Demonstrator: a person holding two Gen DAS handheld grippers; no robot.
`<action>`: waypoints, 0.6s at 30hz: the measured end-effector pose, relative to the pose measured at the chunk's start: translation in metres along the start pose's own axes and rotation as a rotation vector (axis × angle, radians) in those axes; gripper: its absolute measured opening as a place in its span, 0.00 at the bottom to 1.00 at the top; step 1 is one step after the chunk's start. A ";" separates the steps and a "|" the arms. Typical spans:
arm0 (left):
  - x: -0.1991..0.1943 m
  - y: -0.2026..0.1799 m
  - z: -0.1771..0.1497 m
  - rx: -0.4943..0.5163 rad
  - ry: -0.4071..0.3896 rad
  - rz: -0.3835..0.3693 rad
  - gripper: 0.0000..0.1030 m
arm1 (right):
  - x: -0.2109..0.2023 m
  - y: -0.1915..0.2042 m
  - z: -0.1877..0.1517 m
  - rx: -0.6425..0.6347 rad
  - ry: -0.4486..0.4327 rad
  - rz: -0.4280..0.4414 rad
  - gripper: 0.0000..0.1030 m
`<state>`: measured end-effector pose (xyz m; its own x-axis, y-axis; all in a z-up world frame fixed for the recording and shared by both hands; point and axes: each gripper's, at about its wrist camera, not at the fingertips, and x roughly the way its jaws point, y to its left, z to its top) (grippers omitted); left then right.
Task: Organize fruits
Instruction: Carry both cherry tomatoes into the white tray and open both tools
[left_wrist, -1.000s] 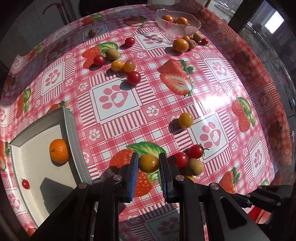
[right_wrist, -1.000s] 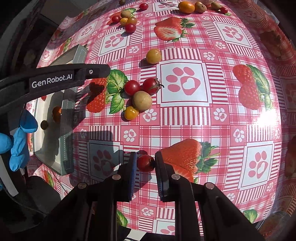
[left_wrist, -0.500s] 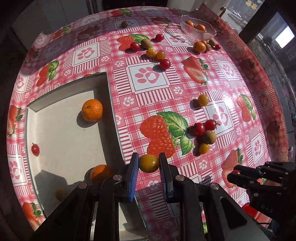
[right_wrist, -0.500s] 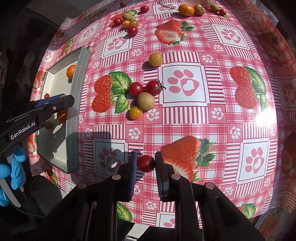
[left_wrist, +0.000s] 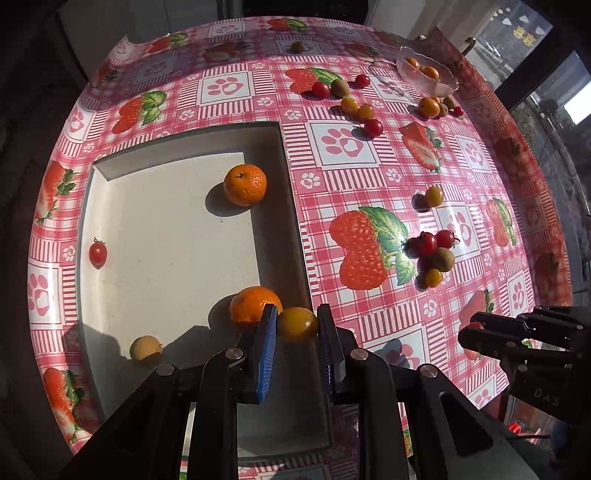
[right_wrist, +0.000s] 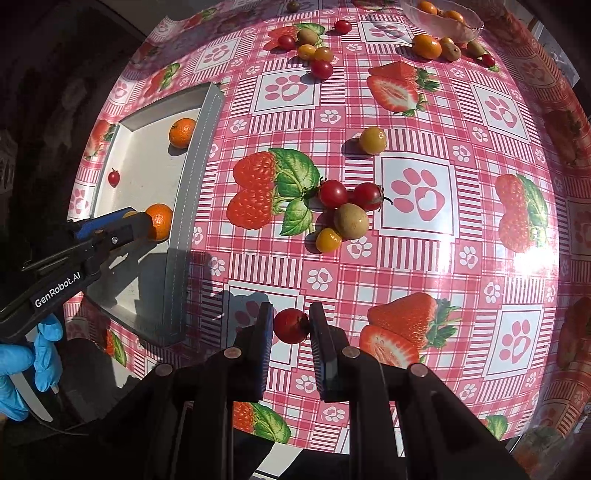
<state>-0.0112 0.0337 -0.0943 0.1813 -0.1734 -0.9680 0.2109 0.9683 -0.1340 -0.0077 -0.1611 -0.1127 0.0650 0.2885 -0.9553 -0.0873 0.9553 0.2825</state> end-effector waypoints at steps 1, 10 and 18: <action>-0.001 0.005 -0.002 -0.010 -0.002 0.003 0.23 | 0.000 0.004 0.002 -0.010 0.000 0.002 0.21; -0.007 0.052 -0.011 -0.104 -0.023 0.030 0.23 | 0.004 0.046 0.026 -0.100 0.007 0.017 0.21; -0.011 0.092 -0.007 -0.181 -0.056 0.065 0.23 | 0.008 0.083 0.058 -0.191 0.009 0.031 0.21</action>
<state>-0.0002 0.1257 -0.0973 0.2434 -0.1147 -0.9631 0.0220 0.9934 -0.1127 0.0434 -0.0754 -0.0916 0.0504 0.3163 -0.9473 -0.2763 0.9159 0.2911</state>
